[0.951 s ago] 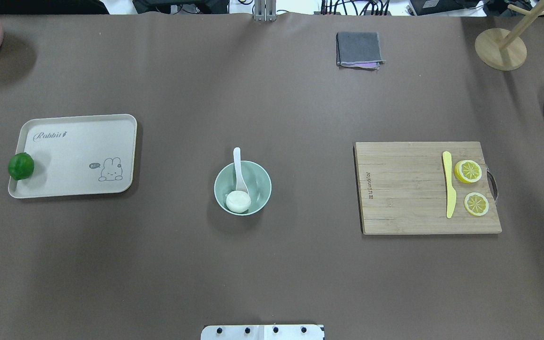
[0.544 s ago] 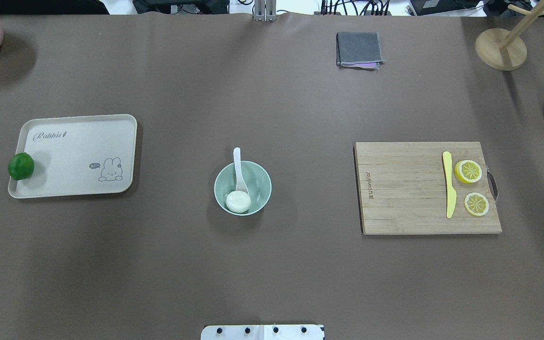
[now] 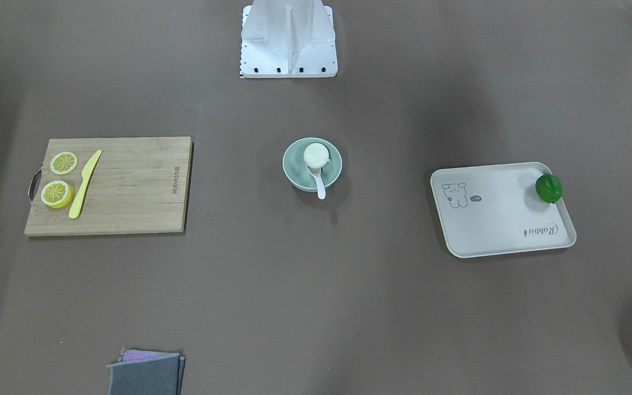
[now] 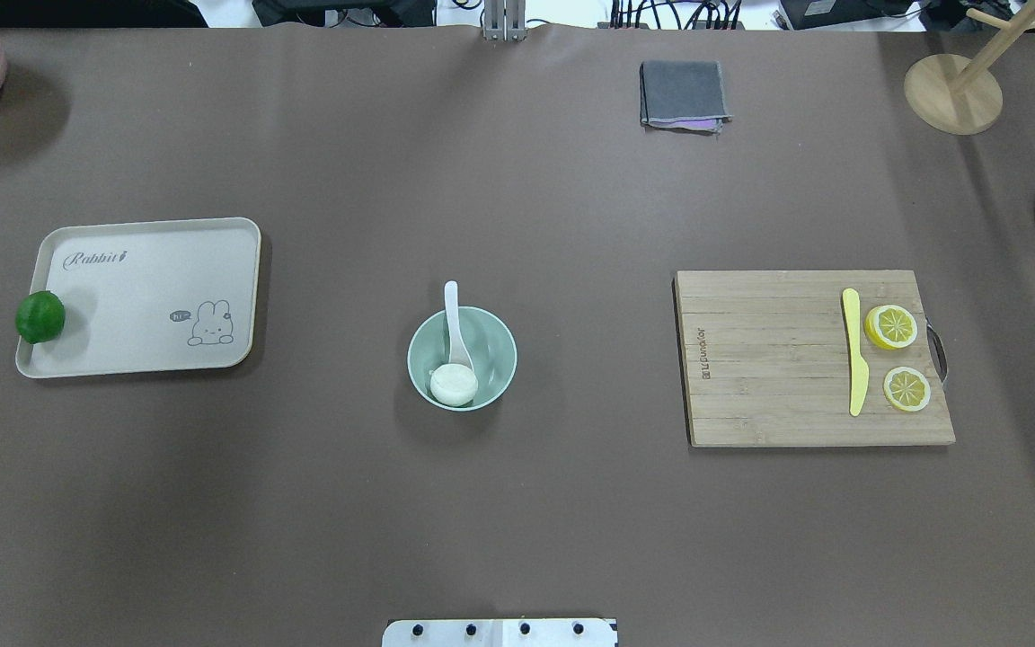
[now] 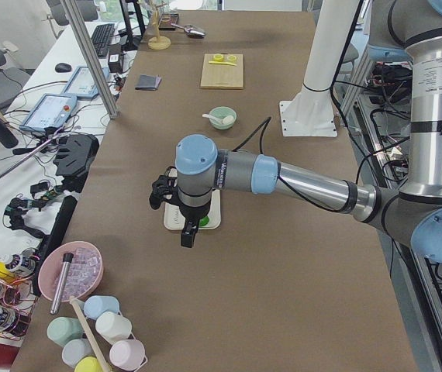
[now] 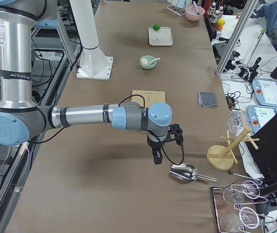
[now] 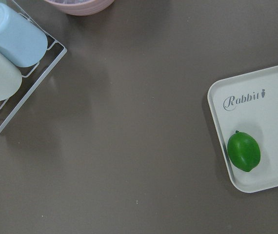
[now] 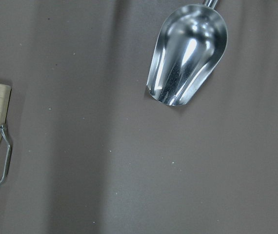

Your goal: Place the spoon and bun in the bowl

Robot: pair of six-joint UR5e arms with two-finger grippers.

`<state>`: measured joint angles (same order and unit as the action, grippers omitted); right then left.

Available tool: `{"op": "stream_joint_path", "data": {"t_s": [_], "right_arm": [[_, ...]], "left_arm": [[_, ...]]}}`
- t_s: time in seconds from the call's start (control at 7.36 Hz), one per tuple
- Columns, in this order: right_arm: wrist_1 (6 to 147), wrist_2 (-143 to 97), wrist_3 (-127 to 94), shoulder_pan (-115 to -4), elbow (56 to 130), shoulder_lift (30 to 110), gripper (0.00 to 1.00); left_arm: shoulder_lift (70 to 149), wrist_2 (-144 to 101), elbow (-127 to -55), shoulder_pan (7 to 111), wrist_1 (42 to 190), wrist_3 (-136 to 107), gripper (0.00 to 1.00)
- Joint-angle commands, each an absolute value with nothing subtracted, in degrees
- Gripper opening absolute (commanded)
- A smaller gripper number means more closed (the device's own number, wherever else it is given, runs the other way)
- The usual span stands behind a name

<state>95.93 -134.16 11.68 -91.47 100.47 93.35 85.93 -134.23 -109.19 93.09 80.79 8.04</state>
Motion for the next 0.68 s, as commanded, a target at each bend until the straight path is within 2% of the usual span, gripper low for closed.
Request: {"op": "stream_joint_path", "data": {"t_s": [0.0,0.27,0.54], "right_arm": [[95.5,-136.8,11.4,-92.5,103.1,94.6,1.00],[95.4,-137.4,11.8,-92.8,103.2,95.6,1.00],[95.4,-137.3,11.4,-92.8,103.6,95.9,1.00]], "left_arm": [[85.7,-133.9,-108.5,93.1,80.9,8.2,0.98],[85.7,-134.0,-109.0,93.1,80.9,8.2,0.98],[85.9,-133.9,-106.5,92.9,80.9,8.2,0.98]]}}
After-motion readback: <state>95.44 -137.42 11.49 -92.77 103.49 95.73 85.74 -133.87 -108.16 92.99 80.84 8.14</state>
